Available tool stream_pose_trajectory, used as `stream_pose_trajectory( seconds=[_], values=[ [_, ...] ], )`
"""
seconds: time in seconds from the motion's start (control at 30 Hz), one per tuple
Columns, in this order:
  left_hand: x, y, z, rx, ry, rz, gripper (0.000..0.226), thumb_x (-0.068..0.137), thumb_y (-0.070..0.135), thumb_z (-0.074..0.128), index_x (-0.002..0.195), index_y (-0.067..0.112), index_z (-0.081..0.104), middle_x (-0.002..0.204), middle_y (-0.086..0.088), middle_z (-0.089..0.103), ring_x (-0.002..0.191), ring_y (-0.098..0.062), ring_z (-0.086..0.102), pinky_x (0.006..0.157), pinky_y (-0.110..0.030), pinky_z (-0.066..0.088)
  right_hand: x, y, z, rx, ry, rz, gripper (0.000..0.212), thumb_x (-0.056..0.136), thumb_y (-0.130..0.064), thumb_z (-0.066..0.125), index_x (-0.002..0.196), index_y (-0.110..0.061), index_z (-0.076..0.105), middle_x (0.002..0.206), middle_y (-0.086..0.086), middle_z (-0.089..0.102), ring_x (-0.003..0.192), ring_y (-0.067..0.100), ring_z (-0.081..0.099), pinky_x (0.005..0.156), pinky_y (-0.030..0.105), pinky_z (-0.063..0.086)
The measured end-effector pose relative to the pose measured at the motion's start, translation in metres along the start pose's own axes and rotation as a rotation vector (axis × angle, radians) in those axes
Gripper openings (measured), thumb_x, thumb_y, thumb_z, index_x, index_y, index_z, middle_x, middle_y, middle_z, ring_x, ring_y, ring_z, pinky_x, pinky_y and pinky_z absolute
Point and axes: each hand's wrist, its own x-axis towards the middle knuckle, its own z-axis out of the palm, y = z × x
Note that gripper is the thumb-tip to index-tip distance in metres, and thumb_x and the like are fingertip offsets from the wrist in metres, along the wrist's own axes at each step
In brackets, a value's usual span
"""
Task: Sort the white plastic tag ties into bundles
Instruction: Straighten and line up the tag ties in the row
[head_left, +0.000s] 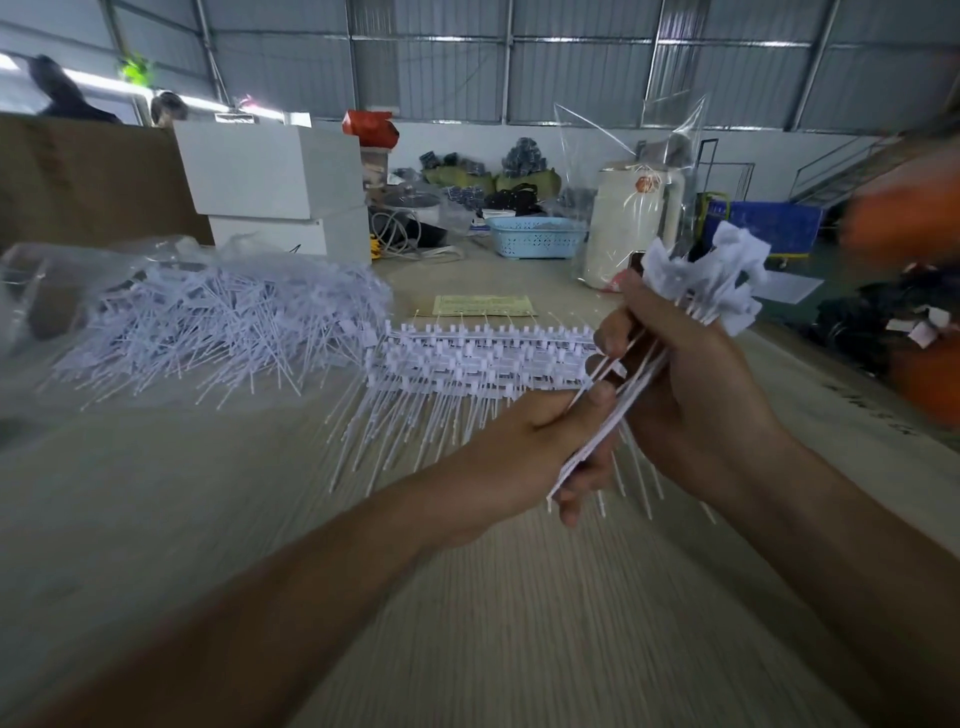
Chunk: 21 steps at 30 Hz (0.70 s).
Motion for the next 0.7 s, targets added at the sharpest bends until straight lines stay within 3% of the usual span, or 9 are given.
stream_pose_trajectory(
  seconds=[0.1, 0.17, 0.27, 0.37, 0.5, 0.63, 0.7],
  values=[
    [-0.001, -0.001, 0.0, -0.159, -0.042, -0.055, 0.048, 0.103, 0.049, 0.04, 0.068, 0.018, 0.051, 0.06, -0.01, 0.054, 0.05, -0.021, 0.051, 0.051, -0.032, 0.052, 0.003, 0.0, -0.005, -0.005, -0.077, 0.038, 0.029, 0.099, -0.028, 0.058, 0.112, -0.005, 0.07, 0.06, 0.0, 0.051, 0.055, 0.015, 0.046, 0.059, 0.03, 0.041],
    [-0.003, 0.0, -0.002, -0.255, -0.086, -0.08, 0.048, 0.101, 0.054, 0.041, 0.076, 0.015, 0.054, 0.061, -0.013, 0.056, 0.044, -0.019, 0.049, 0.045, -0.028, 0.048, 0.003, 0.0, -0.008, -0.038, -0.138, 0.031, 0.033, 0.101, -0.031, 0.052, 0.11, -0.007, 0.073, 0.064, 0.0, 0.057, 0.055, 0.015, 0.053, 0.052, 0.026, 0.046],
    [-0.004, 0.001, -0.004, -0.25, -0.134, -0.068, 0.048, 0.098, 0.06, 0.041, 0.098, 0.014, 0.057, 0.057, -0.007, 0.052, 0.036, -0.012, 0.038, 0.041, -0.02, 0.039, 0.001, 0.003, -0.01, -0.151, -0.181, -0.003, 0.039, 0.103, -0.036, 0.045, 0.105, -0.01, 0.073, 0.078, 0.001, 0.065, 0.059, 0.011, 0.056, 0.038, 0.021, 0.035],
    [-0.004, 0.004, -0.002, -0.207, -0.115, -0.048, 0.041, 0.097, 0.053, 0.047, 0.096, 0.014, 0.056, 0.056, -0.004, 0.049, 0.038, -0.011, 0.036, 0.043, -0.022, 0.038, -0.001, 0.011, -0.007, -0.247, -0.184, -0.017, 0.041, 0.101, -0.039, 0.045, 0.101, -0.012, 0.076, 0.092, 0.002, 0.07, 0.077, 0.008, 0.058, 0.047, 0.022, 0.036],
    [-0.002, 0.006, 0.005, -0.127, 0.08, -0.074, 0.035, 0.105, 0.043, 0.042, 0.083, 0.018, 0.049, 0.052, 0.008, 0.034, 0.038, -0.004, 0.025, 0.041, -0.016, 0.023, 0.001, 0.021, -0.005, -0.312, -0.156, -0.001, 0.044, 0.102, -0.044, 0.045, 0.106, -0.012, 0.076, 0.1, 0.003, 0.072, 0.079, 0.007, 0.064, 0.054, 0.017, 0.042],
    [0.001, 0.014, 0.006, -0.096, 0.306, -0.03, 0.039, 0.106, 0.044, 0.04, 0.075, 0.021, 0.049, 0.05, 0.01, 0.033, 0.037, -0.004, 0.026, 0.038, -0.015, 0.022, 0.003, 0.025, -0.011, -0.39, -0.201, 0.006, 0.048, 0.094, -0.057, 0.051, 0.115, -0.02, 0.073, 0.109, 0.006, 0.072, 0.098, 0.019, 0.068, 0.084, 0.034, 0.054],
    [0.004, 0.022, -0.013, -0.135, 0.522, 0.009, 0.04, 0.106, 0.042, 0.04, 0.073, 0.023, 0.051, 0.047, 0.01, 0.036, 0.034, -0.004, 0.027, 0.038, -0.015, 0.022, 0.003, 0.027, -0.011, -0.406, -0.232, 0.013, 0.045, 0.092, -0.055, 0.053, 0.117, -0.023, 0.072, 0.109, 0.006, 0.07, 0.096, 0.02, 0.067, 0.083, 0.037, 0.053]
  ],
)
